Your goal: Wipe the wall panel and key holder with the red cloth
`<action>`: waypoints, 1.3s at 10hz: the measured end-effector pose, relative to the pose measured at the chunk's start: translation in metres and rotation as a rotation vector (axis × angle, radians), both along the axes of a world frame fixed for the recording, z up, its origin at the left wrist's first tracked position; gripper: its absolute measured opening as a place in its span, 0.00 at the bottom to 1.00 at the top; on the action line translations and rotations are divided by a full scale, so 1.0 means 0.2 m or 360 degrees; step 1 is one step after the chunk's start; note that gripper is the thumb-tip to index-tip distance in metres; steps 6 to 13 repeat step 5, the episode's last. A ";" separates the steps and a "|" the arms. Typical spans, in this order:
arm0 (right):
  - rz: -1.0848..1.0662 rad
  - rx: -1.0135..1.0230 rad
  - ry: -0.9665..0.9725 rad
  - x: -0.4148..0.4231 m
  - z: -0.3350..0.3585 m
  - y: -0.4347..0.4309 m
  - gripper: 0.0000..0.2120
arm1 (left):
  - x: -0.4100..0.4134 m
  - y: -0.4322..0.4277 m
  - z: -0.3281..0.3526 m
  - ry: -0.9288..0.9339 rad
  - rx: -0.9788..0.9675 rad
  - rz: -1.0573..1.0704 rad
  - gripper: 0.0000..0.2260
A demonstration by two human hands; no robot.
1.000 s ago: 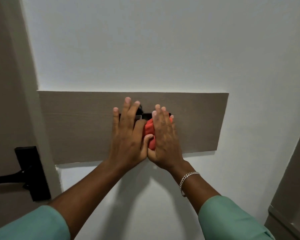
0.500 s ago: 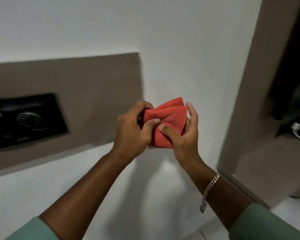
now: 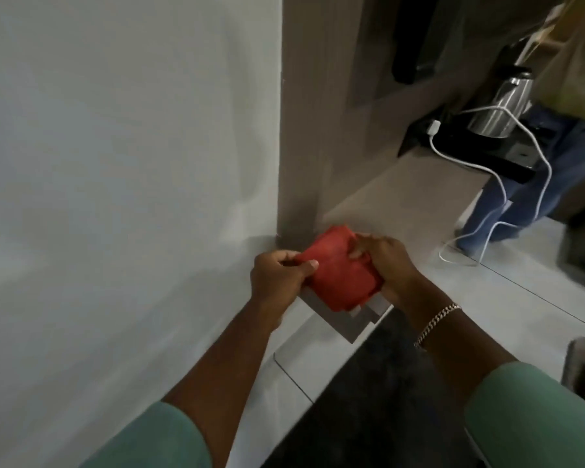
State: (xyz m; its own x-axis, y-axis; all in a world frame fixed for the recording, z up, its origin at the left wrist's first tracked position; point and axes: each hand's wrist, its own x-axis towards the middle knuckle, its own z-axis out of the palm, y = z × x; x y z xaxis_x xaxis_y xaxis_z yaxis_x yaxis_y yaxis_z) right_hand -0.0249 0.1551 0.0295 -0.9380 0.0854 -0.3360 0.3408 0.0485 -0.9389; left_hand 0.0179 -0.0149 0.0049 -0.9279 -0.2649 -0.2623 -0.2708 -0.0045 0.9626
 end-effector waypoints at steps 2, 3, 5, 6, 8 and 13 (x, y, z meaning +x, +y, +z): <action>-0.0035 0.0543 0.0300 -0.24 -0.24 0.03 0.06 | -0.21 0.15 -0.30 -0.0183 0.0311 0.0273 0.17; -0.0019 0.0872 0.0510 -0.31 -0.25 -0.01 0.12 | -0.23 0.08 -0.29 -0.0162 0.0267 0.0210 0.25; -0.0027 0.1453 0.0845 -0.18 -0.22 -0.04 0.20 | -0.09 -0.05 -0.13 0.0056 -0.0204 0.0155 0.24; -0.0027 0.1453 0.0845 -0.18 -0.22 -0.04 0.20 | -0.09 -0.05 -0.13 0.0056 -0.0204 0.0155 0.24; -0.0027 0.1453 0.0845 -0.18 -0.22 -0.04 0.20 | -0.09 -0.05 -0.13 0.0056 -0.0204 0.0155 0.24; -0.0027 0.1453 0.0845 -0.18 -0.22 -0.04 0.20 | -0.09 -0.05 -0.13 0.0056 -0.0204 0.0155 0.24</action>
